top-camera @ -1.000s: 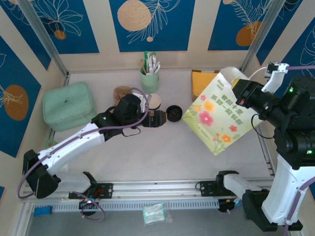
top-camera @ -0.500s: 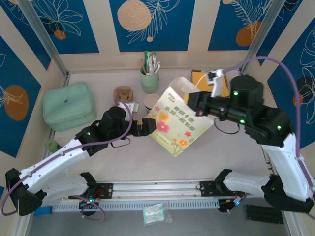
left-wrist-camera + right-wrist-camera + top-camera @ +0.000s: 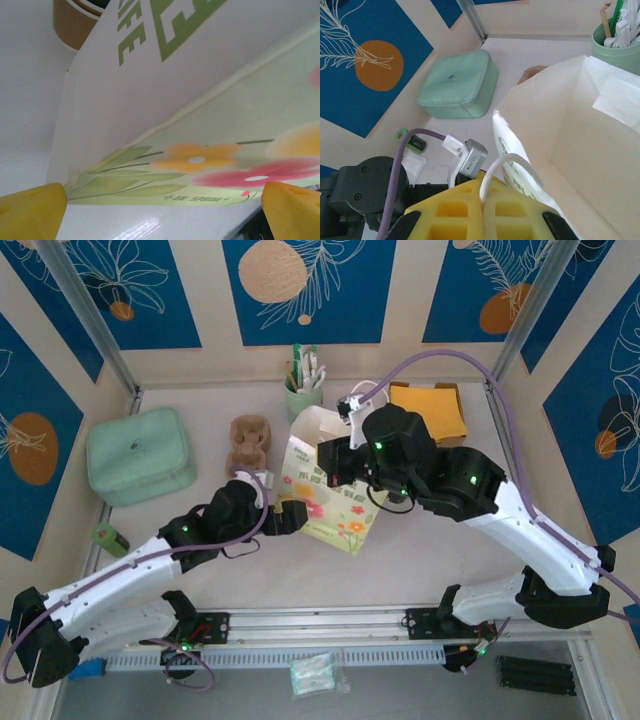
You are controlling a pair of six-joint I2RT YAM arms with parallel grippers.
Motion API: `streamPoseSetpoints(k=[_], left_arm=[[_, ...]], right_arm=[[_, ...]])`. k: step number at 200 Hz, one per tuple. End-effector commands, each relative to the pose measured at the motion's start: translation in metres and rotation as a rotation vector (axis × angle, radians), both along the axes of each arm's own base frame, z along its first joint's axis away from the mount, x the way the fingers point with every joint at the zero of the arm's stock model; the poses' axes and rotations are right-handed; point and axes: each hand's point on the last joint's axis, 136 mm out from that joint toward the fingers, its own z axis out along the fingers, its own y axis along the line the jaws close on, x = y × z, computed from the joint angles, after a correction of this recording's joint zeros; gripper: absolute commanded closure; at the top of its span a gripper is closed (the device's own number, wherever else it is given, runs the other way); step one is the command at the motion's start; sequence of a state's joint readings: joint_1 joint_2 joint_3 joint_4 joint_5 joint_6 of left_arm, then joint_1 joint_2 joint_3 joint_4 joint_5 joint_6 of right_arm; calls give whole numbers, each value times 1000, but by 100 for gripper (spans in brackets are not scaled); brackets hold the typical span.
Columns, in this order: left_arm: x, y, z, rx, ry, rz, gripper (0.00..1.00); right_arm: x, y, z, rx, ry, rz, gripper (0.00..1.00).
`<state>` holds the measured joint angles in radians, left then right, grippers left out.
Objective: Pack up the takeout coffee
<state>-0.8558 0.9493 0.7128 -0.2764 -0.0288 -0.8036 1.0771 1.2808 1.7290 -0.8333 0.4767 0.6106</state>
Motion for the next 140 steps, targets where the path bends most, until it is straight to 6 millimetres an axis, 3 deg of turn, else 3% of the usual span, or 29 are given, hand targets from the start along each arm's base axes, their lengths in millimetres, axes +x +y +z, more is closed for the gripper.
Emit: streamPoseSetpoints(k=[1, 73, 140], left_arm=[[7, 8, -4, 13, -45, 44, 0], [15, 21, -38, 85, -66, 62, 1], [14, 43, -56, 107, -63, 103, 0]], right_arm=[[4, 2, 2, 23, -45, -51, 100], [-7, 28, -43, -62, -11, -40, 100], [-16, 50, -61, -98, 52, 28, 73]])
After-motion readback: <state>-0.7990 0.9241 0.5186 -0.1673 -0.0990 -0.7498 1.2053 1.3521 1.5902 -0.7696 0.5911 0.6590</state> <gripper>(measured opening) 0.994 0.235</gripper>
